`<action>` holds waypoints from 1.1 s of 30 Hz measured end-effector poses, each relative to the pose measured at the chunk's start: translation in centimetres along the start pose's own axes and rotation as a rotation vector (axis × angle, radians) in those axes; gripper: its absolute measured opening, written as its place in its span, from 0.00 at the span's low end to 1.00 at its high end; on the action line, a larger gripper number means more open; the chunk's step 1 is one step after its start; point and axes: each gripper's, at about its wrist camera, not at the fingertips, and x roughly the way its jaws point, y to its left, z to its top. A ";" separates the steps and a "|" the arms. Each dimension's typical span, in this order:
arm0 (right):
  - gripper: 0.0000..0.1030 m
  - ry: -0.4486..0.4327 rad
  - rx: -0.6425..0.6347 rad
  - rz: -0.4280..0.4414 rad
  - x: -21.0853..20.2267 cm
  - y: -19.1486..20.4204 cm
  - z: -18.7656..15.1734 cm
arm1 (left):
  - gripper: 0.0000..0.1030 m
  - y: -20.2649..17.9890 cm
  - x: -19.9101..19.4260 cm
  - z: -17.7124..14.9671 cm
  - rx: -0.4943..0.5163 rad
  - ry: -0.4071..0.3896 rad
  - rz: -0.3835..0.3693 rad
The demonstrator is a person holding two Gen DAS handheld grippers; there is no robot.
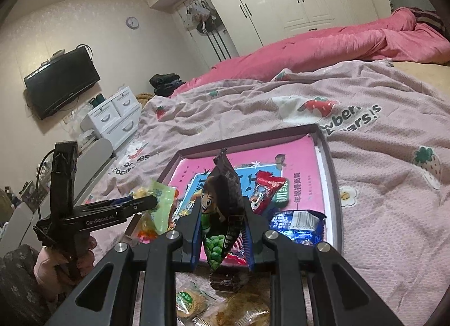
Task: Organize snacks
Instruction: 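Lower the candy bag into the tray while right tool lowers pea bag beside candy stick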
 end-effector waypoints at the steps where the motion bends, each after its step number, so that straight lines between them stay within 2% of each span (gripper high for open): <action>1: 0.24 0.004 0.000 0.002 0.2 0.0 0.0 | 0.45 -0.1 0.1 0.0 0.002 0.003 -0.003; 14: 0.24 0.059 -0.012 0.033 2.4 0.6 -0.6 | 0.46 -1.7 1.5 -0.2 0.025 0.034 -0.042; 33: 0.24 0.128 -0.041 0.075 5.1 1.5 -1.1 | 0.47 -2.1 1.9 -0.6 0.045 0.048 -0.043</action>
